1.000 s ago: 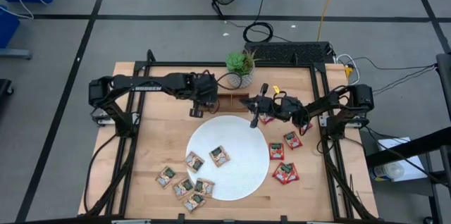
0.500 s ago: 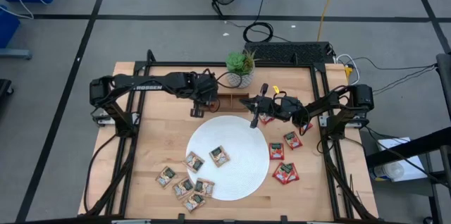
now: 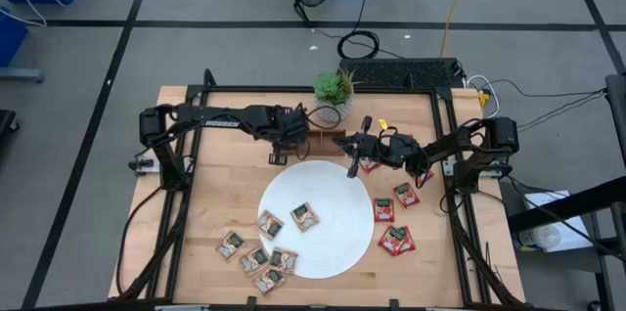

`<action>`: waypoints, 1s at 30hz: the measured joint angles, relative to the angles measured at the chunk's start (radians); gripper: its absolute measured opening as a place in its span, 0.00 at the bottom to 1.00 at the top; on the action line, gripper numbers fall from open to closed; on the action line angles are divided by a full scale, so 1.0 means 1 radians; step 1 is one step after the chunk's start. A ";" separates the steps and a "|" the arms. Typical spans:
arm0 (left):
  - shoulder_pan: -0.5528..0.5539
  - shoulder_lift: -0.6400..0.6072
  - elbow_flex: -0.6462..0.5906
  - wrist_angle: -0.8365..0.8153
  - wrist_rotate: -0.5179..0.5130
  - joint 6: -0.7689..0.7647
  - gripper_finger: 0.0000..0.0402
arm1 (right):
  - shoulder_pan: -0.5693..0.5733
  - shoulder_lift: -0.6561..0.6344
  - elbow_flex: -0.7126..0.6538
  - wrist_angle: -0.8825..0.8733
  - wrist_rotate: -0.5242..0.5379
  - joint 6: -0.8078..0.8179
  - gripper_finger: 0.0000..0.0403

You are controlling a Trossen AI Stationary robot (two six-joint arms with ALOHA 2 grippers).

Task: Pick & Place Tea
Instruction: Put the mango tea bag into the wooden organizer

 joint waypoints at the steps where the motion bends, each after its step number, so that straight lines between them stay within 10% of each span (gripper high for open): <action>1: 0.000 -0.001 0.000 0.001 -0.019 -0.005 0.00 | 0.000 0.000 0.000 0.000 0.000 0.000 0.00; 19: -0.001 -0.008 0.000 0.056 -0.096 -0.054 0.14 | 0.000 0.000 0.000 -0.008 0.000 0.000 0.00; 30: -0.034 -0.008 0.000 0.070 -0.419 -0.042 0.28 | 0.000 0.000 0.000 -0.021 0.000 0.000 0.00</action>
